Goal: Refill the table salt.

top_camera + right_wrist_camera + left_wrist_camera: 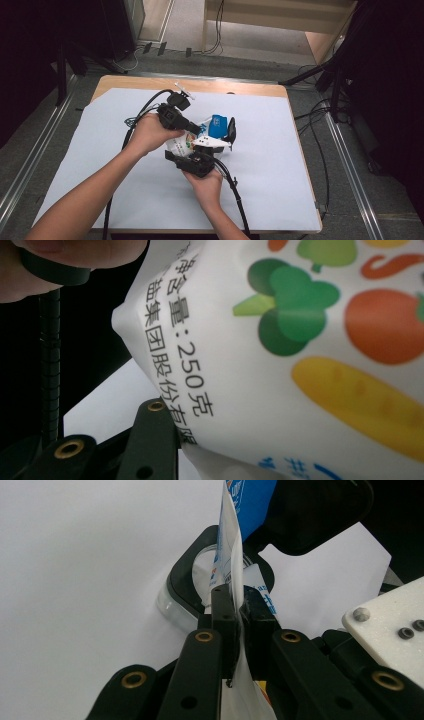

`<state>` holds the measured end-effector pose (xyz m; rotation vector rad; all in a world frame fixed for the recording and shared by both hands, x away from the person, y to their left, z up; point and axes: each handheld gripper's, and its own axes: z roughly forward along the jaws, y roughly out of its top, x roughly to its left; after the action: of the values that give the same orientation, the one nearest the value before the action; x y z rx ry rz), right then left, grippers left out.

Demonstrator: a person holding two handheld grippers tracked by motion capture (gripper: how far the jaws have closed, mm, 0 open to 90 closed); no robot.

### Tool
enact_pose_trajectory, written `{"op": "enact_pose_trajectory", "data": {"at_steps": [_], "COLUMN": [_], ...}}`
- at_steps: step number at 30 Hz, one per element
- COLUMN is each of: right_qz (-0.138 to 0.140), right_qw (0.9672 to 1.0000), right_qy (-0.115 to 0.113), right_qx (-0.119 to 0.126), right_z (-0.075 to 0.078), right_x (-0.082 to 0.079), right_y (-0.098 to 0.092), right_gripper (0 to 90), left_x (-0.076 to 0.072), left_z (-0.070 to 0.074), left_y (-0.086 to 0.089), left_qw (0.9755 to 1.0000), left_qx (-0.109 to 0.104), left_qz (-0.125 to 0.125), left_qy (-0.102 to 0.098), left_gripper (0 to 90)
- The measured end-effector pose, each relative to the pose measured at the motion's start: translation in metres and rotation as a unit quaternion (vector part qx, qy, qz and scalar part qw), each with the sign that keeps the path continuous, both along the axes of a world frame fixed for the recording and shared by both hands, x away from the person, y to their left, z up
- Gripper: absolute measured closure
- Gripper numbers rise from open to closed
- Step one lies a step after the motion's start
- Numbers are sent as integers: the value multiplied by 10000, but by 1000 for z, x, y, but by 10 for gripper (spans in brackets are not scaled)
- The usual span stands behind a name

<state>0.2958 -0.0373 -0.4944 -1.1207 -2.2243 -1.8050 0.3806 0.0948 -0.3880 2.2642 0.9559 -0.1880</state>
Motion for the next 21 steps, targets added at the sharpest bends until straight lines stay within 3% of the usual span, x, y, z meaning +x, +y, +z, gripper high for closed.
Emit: {"op": "enact_pose_trajectory", "data": {"at_steps": [11,21], "right_qz": [48,-40], "right_qw": [10000,9997], "right_qy": [-42,-115], "right_qx": [-72,-191], "right_z": [0,1], "right_x": [-2,-3], "right_y": [2,1], "right_gripper": [600,647], "left_x": [1,1], "left_z": [-1,-1], "left_y": [0,0], "left_qw": [10000,10000], "left_qx": [35,1], "left_qz": [17,-26], "left_qy": [18,42], "left_gripper": [892,882]}}
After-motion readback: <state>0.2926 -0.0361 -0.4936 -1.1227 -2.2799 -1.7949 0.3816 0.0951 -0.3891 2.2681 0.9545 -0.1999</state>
